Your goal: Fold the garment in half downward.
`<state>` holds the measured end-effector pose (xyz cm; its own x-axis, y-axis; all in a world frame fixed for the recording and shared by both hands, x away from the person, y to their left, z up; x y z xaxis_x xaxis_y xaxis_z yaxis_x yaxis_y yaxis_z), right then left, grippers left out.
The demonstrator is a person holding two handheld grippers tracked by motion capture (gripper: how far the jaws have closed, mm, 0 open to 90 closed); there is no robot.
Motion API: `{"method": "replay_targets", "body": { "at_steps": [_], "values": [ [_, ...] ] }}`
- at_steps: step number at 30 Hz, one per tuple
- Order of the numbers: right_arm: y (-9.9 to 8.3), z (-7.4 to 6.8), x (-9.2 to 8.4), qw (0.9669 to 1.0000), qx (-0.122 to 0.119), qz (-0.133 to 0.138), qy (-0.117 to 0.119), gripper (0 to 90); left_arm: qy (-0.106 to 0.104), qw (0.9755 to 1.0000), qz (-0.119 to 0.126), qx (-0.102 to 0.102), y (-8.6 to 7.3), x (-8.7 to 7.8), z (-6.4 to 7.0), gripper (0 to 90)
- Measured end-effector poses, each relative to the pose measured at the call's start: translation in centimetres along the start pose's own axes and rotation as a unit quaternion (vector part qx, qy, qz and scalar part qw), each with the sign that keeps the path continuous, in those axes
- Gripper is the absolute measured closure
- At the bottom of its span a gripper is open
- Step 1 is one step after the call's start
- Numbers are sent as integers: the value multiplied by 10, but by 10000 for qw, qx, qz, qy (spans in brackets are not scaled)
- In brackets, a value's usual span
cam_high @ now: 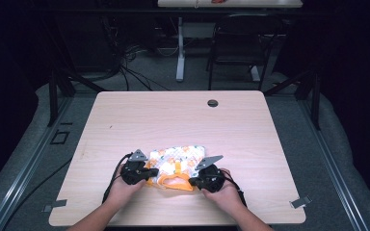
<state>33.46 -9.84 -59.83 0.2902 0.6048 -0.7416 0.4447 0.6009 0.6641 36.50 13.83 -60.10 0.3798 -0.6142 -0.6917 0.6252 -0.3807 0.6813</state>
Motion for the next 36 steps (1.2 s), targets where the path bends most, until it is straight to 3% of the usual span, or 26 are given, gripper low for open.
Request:
{"method": "replay_targets", "body": {
  "at_steps": [3,7,12,25,36],
  "values": [
    [3,4,1,10000,26,-25,-31,895,-19,9999,51,-138,3,3,-4,900],
    [5,9,2,9999,135,-60,-17,895,16,10000,-64,-55,9,5,-6,899],
    [12,15,4,9996,6,-245,-138,893,108,9998,-164,-9,19,10,-12,899],
    [28,44,13,9987,181,-287,-370,895,201,9994,32,-270,38,25,-32,900],
    [33,54,17,9983,266,-279,-429,894,333,9987,82,-367,47,31,-38,898]
  ]
}}
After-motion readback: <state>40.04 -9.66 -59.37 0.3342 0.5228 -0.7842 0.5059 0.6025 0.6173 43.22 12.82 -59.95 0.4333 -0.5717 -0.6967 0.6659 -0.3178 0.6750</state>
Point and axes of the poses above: each handheld gripper's, and its own axes: x roughly forward along the jaws, y roughly out of its top, z roughly to its right, the point moved 4 cm from there along x, roughly forward along the jaws, and after that the axes turned 5 degrees about -x, right-handed, at the moved point
